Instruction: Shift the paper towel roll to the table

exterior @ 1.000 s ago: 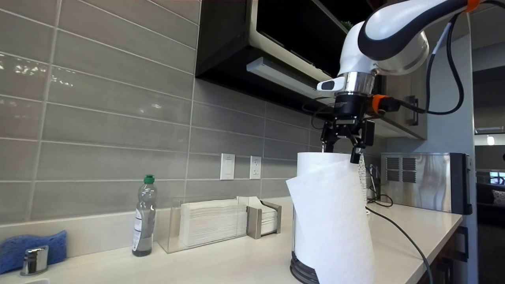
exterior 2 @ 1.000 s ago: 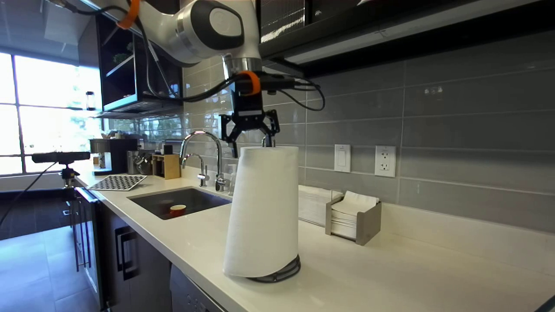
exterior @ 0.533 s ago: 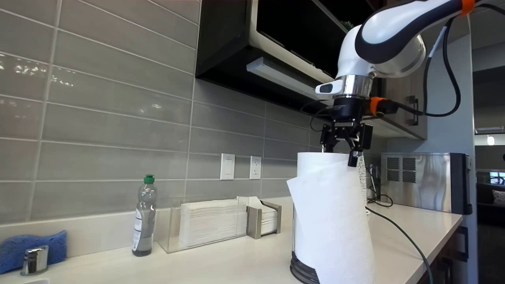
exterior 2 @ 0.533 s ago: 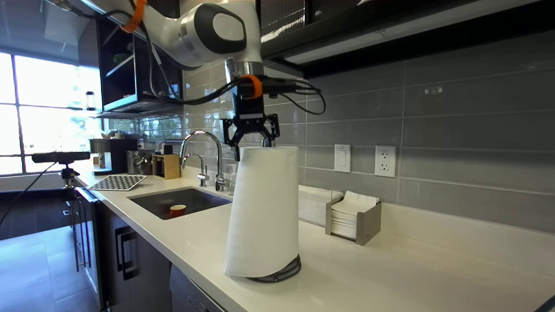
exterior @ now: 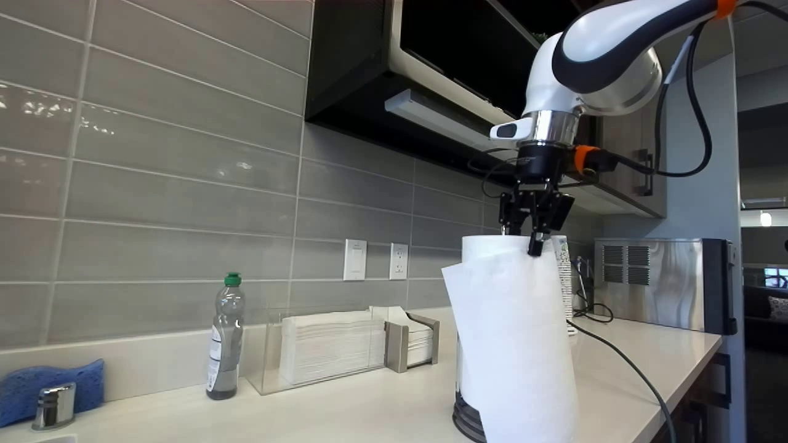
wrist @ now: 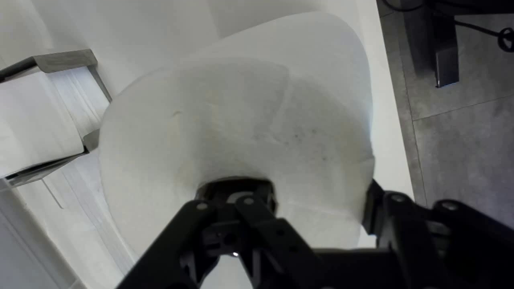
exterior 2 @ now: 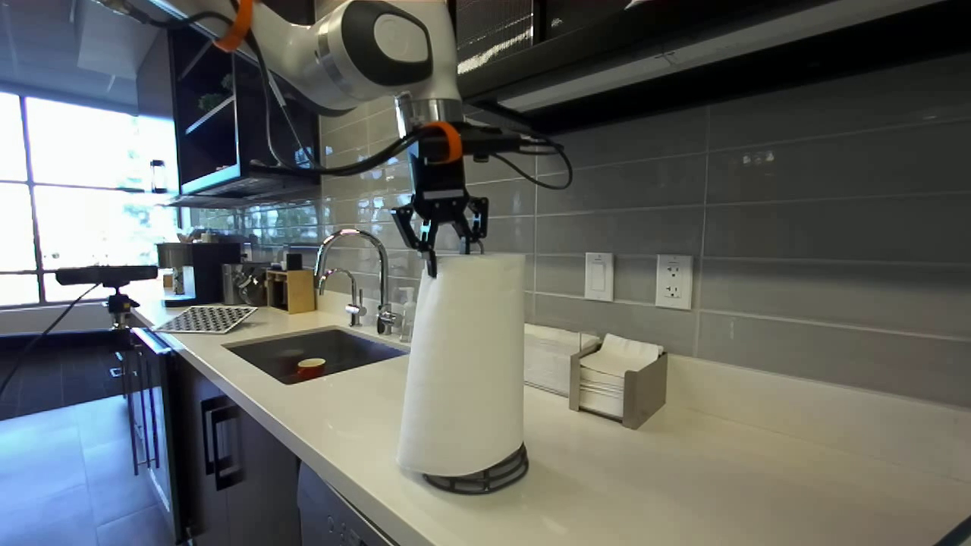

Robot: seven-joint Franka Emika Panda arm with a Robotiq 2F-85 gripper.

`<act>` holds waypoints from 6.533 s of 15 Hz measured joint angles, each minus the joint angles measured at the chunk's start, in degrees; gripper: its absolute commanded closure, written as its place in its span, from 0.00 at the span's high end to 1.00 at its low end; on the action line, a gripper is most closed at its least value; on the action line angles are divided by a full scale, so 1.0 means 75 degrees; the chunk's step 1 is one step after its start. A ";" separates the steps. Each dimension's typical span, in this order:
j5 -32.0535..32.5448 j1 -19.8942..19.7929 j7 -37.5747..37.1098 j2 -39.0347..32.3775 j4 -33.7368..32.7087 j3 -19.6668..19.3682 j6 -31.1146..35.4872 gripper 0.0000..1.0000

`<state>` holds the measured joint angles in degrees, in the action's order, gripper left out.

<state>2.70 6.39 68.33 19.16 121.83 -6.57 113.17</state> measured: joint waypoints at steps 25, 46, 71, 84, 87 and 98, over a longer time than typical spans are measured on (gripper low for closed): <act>0.0500 -0.0053 -0.0489 0.0212 -0.0948 0.0368 -0.0737 0.18; 0.1124 -0.0060 -0.2488 0.0068 -0.3171 0.0775 -0.1816 0.18; 0.2298 -0.0072 -0.5386 0.0253 -0.4583 0.1328 -0.2014 0.18; 0.2747 -0.0754 -0.6635 0.1158 -0.4390 0.1164 -0.2519 0.18; 0.2748 -0.0822 -0.6693 0.1343 -0.4118 0.0983 -0.2548 0.43; 0.2605 -0.0915 -0.7107 0.1341 -0.3771 0.0425 -0.2560 0.18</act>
<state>22.25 -0.47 15.03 29.22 93.54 -3.39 93.97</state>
